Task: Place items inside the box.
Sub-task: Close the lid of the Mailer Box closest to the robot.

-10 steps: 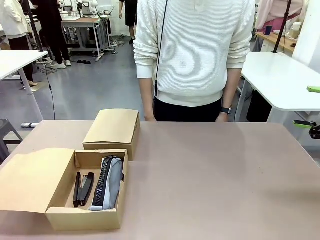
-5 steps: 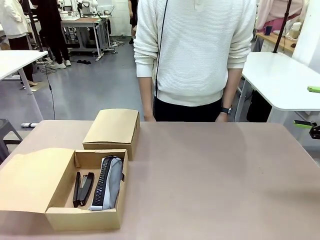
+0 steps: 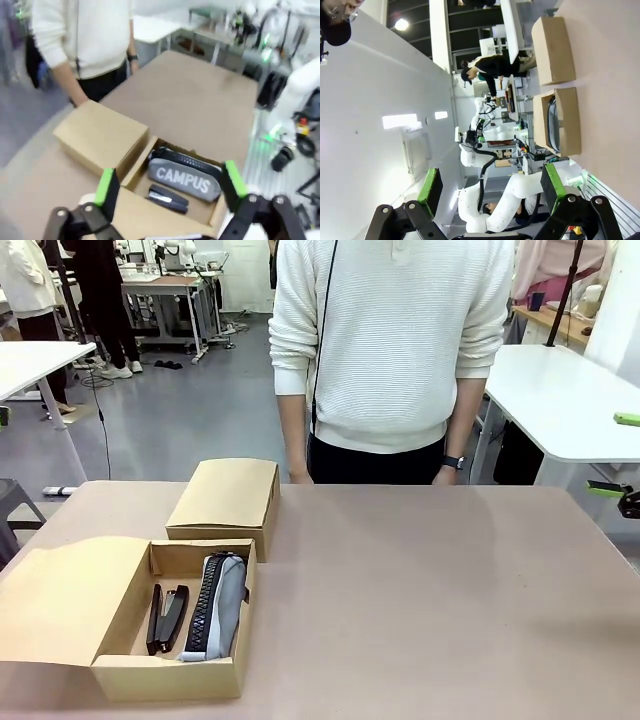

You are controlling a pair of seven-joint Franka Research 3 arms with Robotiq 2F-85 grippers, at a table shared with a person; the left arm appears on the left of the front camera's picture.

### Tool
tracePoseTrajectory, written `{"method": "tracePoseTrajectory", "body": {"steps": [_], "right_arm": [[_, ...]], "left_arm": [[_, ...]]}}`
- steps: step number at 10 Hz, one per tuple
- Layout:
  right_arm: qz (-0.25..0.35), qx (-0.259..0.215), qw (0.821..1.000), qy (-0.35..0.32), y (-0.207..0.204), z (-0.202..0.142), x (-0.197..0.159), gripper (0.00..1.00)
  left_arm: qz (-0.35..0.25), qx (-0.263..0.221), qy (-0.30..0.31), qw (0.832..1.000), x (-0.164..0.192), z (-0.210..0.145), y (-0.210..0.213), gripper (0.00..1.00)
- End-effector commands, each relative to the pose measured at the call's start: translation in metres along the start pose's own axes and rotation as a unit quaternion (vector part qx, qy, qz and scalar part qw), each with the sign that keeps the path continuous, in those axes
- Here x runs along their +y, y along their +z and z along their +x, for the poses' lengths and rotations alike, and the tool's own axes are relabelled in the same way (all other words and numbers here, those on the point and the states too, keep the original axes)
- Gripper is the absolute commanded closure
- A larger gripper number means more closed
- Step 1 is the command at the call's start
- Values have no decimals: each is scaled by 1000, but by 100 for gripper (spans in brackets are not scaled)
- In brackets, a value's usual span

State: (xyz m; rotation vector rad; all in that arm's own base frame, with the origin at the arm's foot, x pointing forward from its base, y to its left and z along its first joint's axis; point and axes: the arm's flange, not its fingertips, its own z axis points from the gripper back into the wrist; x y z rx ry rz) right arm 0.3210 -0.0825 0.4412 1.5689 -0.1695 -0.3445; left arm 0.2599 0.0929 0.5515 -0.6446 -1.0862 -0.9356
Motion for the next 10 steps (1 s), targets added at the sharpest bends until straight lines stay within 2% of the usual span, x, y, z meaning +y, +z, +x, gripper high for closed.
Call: {"method": "tracePoseTrajectory", "body": {"steps": [1, 2, 7, 8, 9, 10], "right_arm": [[2, -5, 1000, -8, 0, -4, 4, 0], [2, -5, 1000, -8, 0, -4, 4, 0], [2, -5, 1000, -8, 0, -4, 4, 0], [2, -5, 1000, -8, 0, -4, 4, 0], [2, -5, 1000, -8, 0, -4, 4, 0], [2, -5, 1000, -8, 0, -4, 4, 0]], "left_arm": [[31, -21, -79, 996, -16, -85, -16, 0], [0, 0, 0, 1000, 0, 0, 0, 0], [-2, 6, -9, 1000, 5, -5, -2, 0], [-79, 74, -14, 994, 53, -20, -11, 0], [-88, 98, -44, 990, 86, -49, -12, 0], [-121, 112, -60, 985, 115, -72, -13, 0]]}}
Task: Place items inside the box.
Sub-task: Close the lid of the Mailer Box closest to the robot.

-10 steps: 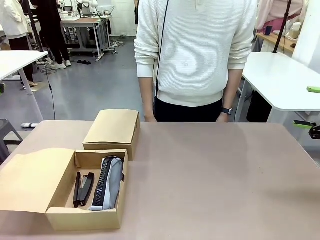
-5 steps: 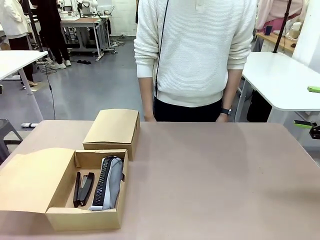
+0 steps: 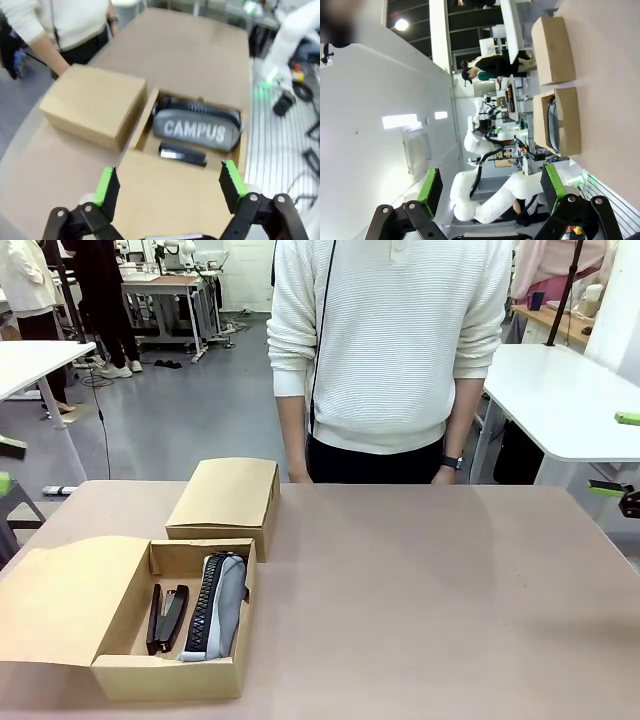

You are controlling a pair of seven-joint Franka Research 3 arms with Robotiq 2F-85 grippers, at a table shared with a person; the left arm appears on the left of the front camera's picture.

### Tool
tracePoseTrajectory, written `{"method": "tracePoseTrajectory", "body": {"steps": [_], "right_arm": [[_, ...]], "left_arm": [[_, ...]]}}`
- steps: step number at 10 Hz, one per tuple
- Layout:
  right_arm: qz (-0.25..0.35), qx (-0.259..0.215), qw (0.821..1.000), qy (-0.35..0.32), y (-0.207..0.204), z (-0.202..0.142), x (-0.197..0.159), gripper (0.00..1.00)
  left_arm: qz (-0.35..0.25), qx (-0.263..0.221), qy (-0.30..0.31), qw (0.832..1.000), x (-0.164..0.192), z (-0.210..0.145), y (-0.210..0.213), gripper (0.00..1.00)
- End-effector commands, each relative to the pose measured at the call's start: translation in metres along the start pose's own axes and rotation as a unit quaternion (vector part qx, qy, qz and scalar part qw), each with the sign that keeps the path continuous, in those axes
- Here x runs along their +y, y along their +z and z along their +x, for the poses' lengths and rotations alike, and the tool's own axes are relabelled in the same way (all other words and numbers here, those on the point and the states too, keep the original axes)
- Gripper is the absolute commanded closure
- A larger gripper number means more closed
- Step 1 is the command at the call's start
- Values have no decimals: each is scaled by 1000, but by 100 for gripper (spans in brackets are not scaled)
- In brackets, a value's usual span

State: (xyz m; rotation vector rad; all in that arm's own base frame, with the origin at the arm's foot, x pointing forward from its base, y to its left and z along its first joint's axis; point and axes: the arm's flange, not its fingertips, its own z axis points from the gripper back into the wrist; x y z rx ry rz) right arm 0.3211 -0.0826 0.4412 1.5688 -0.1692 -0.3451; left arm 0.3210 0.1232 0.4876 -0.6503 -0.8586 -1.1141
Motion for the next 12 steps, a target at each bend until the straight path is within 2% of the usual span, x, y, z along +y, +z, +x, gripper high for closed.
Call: {"method": "tracePoseTrajectory", "body": {"steps": [1, 2, 4, 5, 6, 7, 8, 9, 10, 11, 12], "right_arm": [[2, -5, 1000, -7, 0, -4, 4, 0], [2, -5, 1000, -7, 0, -4, 4, 0], [2, -5, 1000, -7, 0, -4, 4, 0], [2, -5, 1000, -7, 0, -4, 4, 0], [2, -5, 1000, -7, 0, -4, 4, 0], [2, -5, 1000, -7, 0, -4, 4, 0], [2, -5, 1000, -7, 0, -4, 4, 0], [2, -5, 1000, -7, 0, -4, 4, 0], [2, -5, 1000, -7, 0, -4, 4, 0], [2, -5, 1000, -7, 0, -4, 4, 0], [2, -5, 1000, -7, 0, -4, 4, 0]], "left_arm": [[-20, 38, -31, 999, 60, -39, 19, 0], [11, 76, -16, 997, 74, -58, 20, 0], [-30, 82, 7, 996, 80, -91, 13, 0], [-40, 73, 27, 996, 85, -99, 8, 0], [-12, 81, 10, 997, 84, -88, 11, 0], [-12, 81, 10, 997, 84, -88, 11, 0], [-23, 83, 28, 996, 88, -103, 6, 0], [-102, 108, -33, 988, 74, -102, -6, 0], [-74, 149, -69, 984, 82, -119, -15, 0], [-81, 164, -90, 979, 88, -138, -20, 0], [-94, 167, -73, 979, 91, -155, -20, 0]]}}
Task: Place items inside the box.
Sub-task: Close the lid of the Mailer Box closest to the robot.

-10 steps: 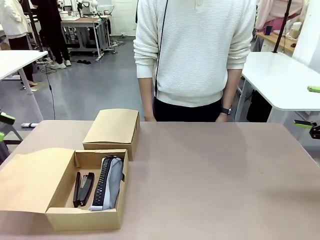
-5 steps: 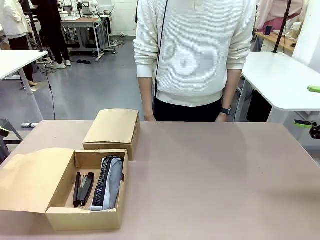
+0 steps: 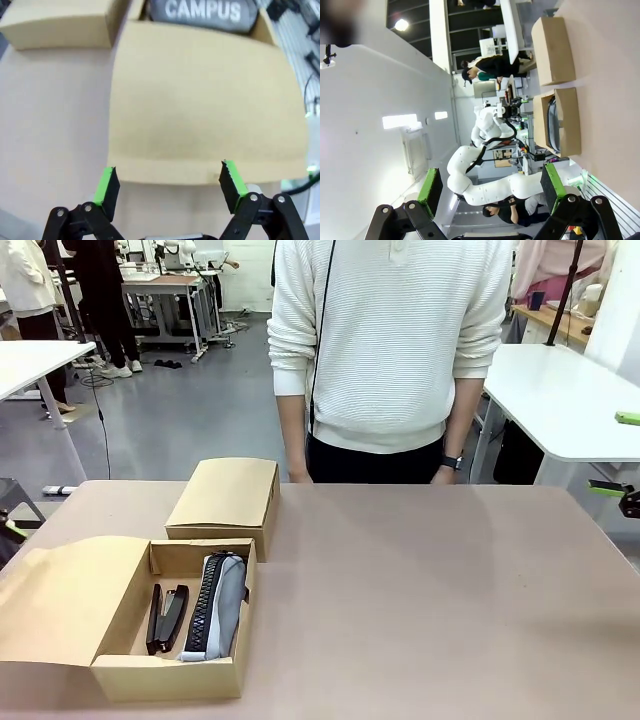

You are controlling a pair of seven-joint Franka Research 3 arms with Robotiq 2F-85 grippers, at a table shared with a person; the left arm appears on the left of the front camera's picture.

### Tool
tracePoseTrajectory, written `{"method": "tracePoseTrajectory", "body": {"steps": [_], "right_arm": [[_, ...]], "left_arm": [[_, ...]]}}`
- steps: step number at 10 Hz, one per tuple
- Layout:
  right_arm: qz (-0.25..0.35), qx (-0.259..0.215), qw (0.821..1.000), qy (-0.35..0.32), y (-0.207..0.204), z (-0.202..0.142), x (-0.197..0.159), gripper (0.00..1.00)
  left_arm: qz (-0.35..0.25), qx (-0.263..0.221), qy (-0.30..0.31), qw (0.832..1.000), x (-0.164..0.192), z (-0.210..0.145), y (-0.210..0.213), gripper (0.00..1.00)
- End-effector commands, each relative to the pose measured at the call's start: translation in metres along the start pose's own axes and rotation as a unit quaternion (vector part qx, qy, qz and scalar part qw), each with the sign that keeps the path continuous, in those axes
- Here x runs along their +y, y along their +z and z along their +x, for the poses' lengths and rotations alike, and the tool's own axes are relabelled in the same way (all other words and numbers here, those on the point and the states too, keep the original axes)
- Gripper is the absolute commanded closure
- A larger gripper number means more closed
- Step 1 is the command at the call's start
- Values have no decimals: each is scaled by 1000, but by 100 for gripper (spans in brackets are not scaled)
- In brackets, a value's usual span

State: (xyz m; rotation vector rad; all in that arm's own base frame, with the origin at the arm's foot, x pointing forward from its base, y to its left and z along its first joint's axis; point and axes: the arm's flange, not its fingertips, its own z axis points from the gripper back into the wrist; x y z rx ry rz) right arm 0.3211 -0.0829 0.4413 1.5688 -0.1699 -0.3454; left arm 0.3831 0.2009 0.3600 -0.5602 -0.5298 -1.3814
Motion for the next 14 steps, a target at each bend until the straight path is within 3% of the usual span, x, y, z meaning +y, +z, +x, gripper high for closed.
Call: {"method": "tracePoseTrajectory", "body": {"steps": [1, 7, 9, 14], "right_arm": [[2, -4, 1000, -7, -1, -4, 4, 0], [2, -4, 1000, -7, -1, -4, 4, 0], [2, -4, 1000, -7, -1, -4, 4, 0], [2, -4, 1000, -7, -1, -4, 4, 0]], "left_arm": [[-3, 13, 20, 1000, 5, -28, -5, 0], [-49, 9, 53, 997, 23, -49, -54, 0], [-64, -16, 52, 996, 25, -51, -58, 0], [-60, -165, -31, 984, 12, -29, -64, 0]]}}
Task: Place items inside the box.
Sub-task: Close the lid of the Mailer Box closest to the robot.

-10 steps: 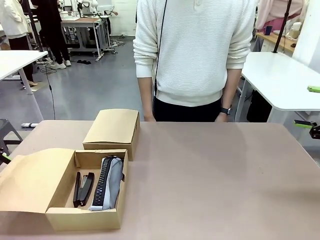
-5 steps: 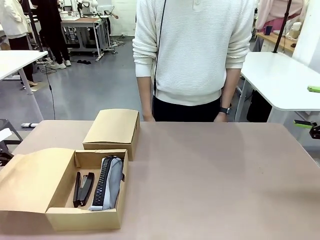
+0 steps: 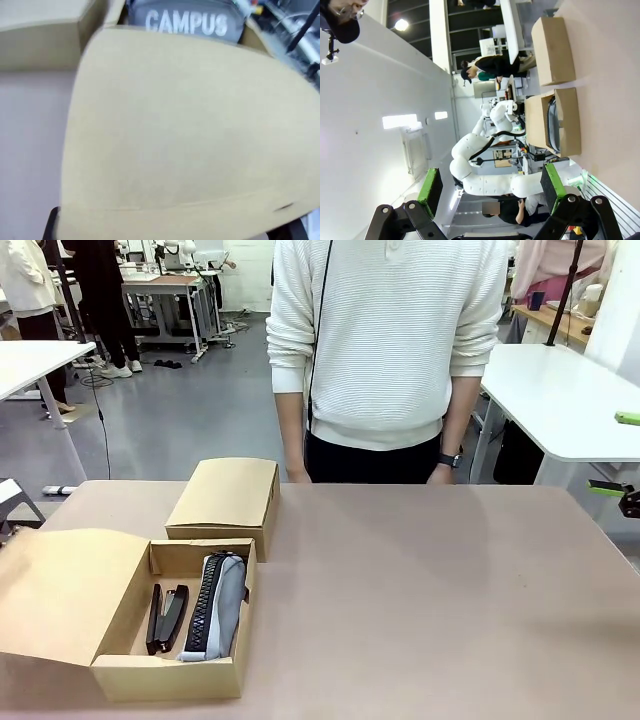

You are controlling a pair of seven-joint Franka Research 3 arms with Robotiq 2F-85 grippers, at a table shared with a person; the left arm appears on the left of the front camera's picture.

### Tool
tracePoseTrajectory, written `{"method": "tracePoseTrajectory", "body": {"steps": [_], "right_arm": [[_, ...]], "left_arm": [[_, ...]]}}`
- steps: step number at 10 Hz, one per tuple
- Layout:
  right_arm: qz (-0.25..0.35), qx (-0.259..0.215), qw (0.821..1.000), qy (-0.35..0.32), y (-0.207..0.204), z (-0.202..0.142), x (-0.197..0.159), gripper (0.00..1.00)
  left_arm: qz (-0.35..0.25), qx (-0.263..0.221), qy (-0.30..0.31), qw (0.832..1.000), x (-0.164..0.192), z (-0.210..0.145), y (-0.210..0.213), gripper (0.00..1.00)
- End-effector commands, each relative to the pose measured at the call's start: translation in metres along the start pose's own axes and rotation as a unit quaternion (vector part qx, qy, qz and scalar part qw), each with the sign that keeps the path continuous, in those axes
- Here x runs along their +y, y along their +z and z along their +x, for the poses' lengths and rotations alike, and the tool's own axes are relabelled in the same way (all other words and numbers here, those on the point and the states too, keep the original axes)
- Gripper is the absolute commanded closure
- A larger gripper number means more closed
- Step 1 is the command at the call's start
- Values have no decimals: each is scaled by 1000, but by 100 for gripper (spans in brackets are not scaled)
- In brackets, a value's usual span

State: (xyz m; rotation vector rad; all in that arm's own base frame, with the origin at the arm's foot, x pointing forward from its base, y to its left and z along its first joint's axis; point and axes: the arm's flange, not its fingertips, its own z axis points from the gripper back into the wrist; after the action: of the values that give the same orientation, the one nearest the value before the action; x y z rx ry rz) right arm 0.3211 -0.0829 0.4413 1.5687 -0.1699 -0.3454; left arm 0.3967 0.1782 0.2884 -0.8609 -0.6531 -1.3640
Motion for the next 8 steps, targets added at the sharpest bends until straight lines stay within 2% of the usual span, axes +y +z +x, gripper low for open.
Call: {"method": "tracePoseTrajectory", "body": {"steps": [1, 4, 8], "right_arm": [[2, -4, 1000, -7, -1, -4, 4, 0], [2, -4, 1000, -7, -1, -4, 4, 0], [2, -4, 1000, -7, -1, -4, 4, 0]], "left_arm": [[5, -51, -43, 998, -10, 7, 4, 0], [13, -109, -78, 991, -33, 36, 7, 0], [-33, -108, -133, 985, -46, 89, -16, 0]]}}
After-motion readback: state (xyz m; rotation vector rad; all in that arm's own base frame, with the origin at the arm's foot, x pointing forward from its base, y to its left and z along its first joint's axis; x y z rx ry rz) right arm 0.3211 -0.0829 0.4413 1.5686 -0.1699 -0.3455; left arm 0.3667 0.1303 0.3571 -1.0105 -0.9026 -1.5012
